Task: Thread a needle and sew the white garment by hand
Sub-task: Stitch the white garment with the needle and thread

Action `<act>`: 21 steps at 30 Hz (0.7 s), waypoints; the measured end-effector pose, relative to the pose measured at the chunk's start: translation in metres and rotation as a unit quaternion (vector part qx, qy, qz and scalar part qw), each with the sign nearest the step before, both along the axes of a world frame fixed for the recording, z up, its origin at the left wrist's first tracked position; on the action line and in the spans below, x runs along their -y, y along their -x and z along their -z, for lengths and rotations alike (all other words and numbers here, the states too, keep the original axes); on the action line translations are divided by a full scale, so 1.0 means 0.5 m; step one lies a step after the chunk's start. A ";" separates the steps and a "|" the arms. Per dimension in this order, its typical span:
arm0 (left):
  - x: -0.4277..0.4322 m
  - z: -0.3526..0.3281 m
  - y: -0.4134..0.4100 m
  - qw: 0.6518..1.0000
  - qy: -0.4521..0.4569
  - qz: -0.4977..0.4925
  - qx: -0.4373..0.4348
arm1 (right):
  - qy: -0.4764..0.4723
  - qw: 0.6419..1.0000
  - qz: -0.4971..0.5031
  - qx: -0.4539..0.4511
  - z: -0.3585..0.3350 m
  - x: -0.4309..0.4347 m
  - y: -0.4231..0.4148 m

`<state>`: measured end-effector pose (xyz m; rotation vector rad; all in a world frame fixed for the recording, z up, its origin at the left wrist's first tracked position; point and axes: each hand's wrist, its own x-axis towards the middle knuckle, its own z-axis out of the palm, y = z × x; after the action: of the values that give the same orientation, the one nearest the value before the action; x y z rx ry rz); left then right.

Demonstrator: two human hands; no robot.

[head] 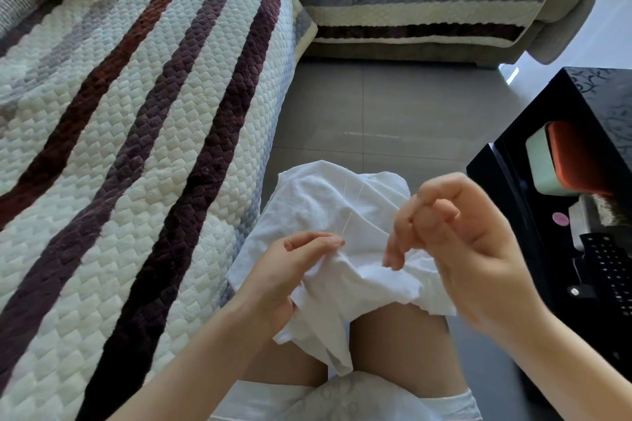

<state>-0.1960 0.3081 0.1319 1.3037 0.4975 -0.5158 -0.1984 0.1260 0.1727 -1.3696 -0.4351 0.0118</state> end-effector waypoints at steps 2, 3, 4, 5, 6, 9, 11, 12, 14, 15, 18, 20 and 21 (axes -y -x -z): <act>0.002 -0.003 -0.006 1.000 0.019 -0.008 -0.018 | -0.029 0.999 0.006 -0.044 -0.015 0.026 -0.017; 0.000 -0.003 -0.010 0.999 0.028 -0.011 -0.027 | -0.040 0.998 0.010 -0.052 -0.022 0.039 -0.025; -0.003 -0.004 -0.016 0.998 0.042 -0.016 -0.037 | -0.052 0.997 0.014 -0.054 -0.030 0.053 -0.031; -0.008 -0.005 -0.024 0.997 0.059 -0.021 -0.047 | -0.060 0.997 0.021 -0.050 -0.037 0.066 -0.038; -0.013 -0.010 -0.033 0.995 0.077 -0.026 -0.056 | -0.063 0.997 0.032 -0.042 -0.045 0.079 -0.045; -0.026 -0.030 -0.067 0.988 0.128 -0.062 -0.057 | -0.041 0.995 0.088 -0.015 -0.069 0.107 -0.068; -0.034 -0.051 -0.094 0.985 0.142 -0.091 -0.024 | -0.008 0.990 0.142 -0.020 -0.069 0.115 -0.084; -0.038 -0.065 -0.106 0.986 0.143 -0.087 -0.006 | 0.013 0.986 0.165 -0.030 -0.064 0.114 -0.093; -0.043 -0.103 -0.126 0.989 0.133 -0.055 0.038 | 0.067 0.978 0.192 -0.039 -0.047 0.103 -0.111; -0.045 -0.123 -0.135 0.990 0.117 -0.028 0.071 | 0.094 0.976 0.194 -0.040 -0.037 0.093 -0.119; -0.040 -0.192 -0.158 0.977 0.060 0.077 0.188 | 0.148 0.974 0.167 -0.030 -0.021 0.061 -0.140; -0.033 -0.231 -0.171 0.957 0.017 0.135 0.256 | 0.180 0.974 0.140 -0.011 -0.022 0.033 -0.152; -0.029 -0.248 -0.176 0.945 -0.008 0.163 0.284 | 0.195 0.973 0.125 0.002 -0.022 0.019 -0.159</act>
<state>-0.1079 0.3225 0.2559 1.4829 -0.1994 -0.3795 -0.1191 0.1168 0.1836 -1.8055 -0.2673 -0.1186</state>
